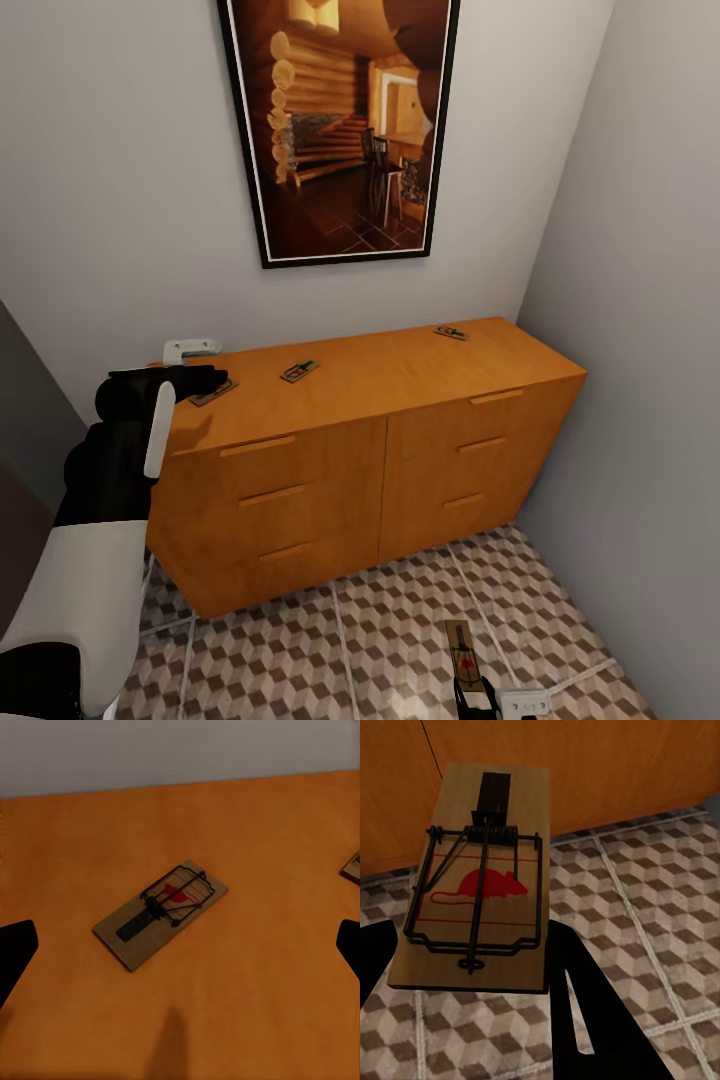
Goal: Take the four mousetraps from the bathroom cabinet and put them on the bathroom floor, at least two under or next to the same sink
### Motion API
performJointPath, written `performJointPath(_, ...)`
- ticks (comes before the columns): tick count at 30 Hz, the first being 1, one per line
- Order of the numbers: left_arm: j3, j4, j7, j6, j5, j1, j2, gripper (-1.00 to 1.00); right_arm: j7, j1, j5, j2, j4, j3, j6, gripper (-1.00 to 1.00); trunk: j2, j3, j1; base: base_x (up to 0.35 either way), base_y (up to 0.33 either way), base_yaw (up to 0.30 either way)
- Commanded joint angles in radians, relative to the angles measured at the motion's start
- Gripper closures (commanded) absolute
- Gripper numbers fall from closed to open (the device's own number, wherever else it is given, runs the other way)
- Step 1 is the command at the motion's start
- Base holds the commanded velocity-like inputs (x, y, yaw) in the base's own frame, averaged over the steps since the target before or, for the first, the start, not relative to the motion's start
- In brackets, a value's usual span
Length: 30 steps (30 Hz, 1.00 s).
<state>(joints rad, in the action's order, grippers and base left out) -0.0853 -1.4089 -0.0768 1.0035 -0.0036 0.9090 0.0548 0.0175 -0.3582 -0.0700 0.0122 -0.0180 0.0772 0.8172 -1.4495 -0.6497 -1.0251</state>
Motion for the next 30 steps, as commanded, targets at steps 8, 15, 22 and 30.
performJointPath(8, 0.013, -0.006, 0.244, 0.006, 0.002, 0.001, 0.119, -1.0, 0.002, -0.001, -0.008, 0.0, 0.001, 0.007, 0.002, 1.0, 0.0, -0.001, 0.0, 0.0, 0.0, 0.0)
performJointPath(15, 0.02, -0.007, 0.647, -0.001, 0.0, 0.0, 0.291, -1.0, 0.002, -0.001, -0.008, 0.0, 0.001, 0.007, 0.002, 1.0, 0.0, -0.001, 0.0, 0.0, 0.0, 0.0)
performJointPath(22, 0.085, -0.013, 0.994, -0.053, -0.004, 0.0, 0.459, -1.0, 0.003, -0.001, -0.008, 0.0, 0.001, 0.007, 0.002, 1.0, 0.0, -0.001, 0.0, 0.0, 0.0, 0.0)
performJointPath(30, 0.187, -0.016, 1.054, -0.075, -0.007, 0.0, 0.532, -1.0, 0.003, -0.001, -0.008, 0.0, 0.001, 0.007, 0.002, 1.0, 0.0, -0.001, 0.0, 0.0, 0.0, 0.0)
